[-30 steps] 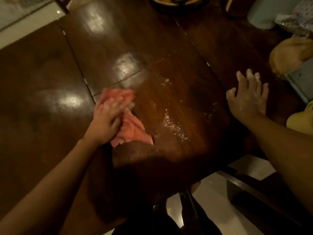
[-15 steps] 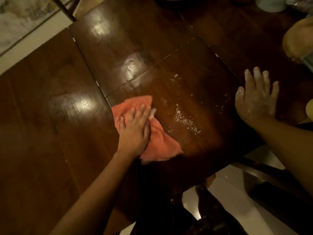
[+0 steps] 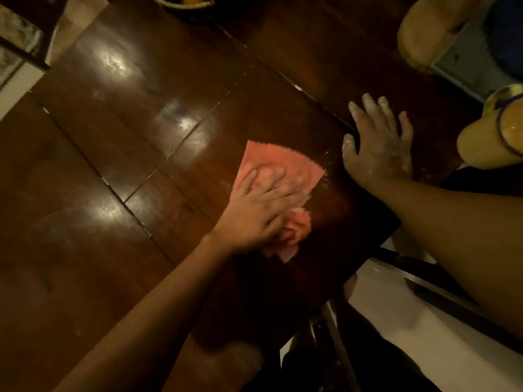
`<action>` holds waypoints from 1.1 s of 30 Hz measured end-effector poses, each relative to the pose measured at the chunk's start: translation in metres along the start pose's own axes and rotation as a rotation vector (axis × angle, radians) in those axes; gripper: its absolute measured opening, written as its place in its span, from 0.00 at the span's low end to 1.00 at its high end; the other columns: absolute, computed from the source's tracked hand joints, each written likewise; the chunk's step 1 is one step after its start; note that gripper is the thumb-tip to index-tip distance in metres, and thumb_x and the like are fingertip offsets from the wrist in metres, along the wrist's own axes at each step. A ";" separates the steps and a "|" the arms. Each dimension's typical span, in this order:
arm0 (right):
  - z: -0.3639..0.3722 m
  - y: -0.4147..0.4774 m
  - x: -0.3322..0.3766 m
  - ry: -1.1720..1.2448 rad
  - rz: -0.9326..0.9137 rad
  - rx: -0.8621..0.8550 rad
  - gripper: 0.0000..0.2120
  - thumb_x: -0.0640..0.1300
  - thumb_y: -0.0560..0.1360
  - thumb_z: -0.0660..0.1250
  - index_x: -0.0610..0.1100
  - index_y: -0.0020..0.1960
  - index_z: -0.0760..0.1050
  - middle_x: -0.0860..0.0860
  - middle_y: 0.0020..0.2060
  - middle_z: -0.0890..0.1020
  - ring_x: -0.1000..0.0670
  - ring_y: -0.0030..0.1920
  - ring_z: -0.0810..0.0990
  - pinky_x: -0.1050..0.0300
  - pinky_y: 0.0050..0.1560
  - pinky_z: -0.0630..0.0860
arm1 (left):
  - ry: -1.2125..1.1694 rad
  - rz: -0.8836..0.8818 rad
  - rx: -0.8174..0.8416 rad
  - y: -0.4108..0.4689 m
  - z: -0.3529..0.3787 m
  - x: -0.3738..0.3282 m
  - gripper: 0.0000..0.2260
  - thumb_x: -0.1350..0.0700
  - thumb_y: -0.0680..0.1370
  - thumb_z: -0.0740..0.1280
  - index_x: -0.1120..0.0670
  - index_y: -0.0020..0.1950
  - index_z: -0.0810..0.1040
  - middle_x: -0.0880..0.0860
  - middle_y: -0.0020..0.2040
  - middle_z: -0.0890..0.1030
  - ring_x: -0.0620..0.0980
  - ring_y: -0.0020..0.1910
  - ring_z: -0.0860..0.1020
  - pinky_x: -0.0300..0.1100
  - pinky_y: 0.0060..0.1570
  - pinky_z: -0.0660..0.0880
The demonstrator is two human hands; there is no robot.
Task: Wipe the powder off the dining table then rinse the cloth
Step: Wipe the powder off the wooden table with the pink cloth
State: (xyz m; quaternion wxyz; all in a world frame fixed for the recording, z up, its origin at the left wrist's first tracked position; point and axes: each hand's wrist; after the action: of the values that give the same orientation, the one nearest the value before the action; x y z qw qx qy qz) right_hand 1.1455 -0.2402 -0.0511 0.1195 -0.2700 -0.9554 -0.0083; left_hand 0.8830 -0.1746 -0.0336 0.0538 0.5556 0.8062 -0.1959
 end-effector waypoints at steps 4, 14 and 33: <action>-0.003 0.001 0.001 0.013 0.006 0.021 0.29 0.52 0.80 0.56 0.50 0.80 0.55 0.48 0.81 0.55 0.46 0.81 0.50 0.37 0.77 0.49 | -0.092 -0.266 -0.156 -0.016 -0.014 0.055 0.23 0.45 0.83 0.50 0.38 0.79 0.58 0.44 0.80 0.60 0.42 0.79 0.53 0.50 0.77 0.43; -0.005 0.002 0.000 0.118 0.037 0.022 0.29 0.48 0.79 0.60 0.52 0.79 0.59 0.51 0.81 0.57 0.48 0.81 0.50 0.41 0.78 0.47 | -0.052 -0.265 -0.062 0.082 -0.021 -0.024 0.27 0.41 0.83 0.49 0.43 0.81 0.44 0.47 0.82 0.43 0.56 0.80 0.39 0.67 0.74 0.35; -0.005 0.005 -0.002 0.205 0.078 0.019 0.29 0.47 0.77 0.63 0.55 0.77 0.63 0.54 0.79 0.61 0.52 0.80 0.52 0.44 0.78 0.47 | 0.099 0.024 -0.033 0.068 -0.004 -0.025 0.25 0.43 0.81 0.49 0.37 0.79 0.52 0.42 0.81 0.50 0.51 0.81 0.45 0.64 0.75 0.40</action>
State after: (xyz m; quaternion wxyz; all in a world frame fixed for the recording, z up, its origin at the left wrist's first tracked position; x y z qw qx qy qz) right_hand 1.1507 -0.2371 -0.0465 0.2193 -0.3037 -0.9269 -0.0221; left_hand 0.9553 -0.1746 -0.0394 0.0254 0.5735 0.8041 -0.1544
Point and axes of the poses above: each hand's wrist, its own y-axis towards the middle knuckle, its own z-axis out of the palm, x = y × z
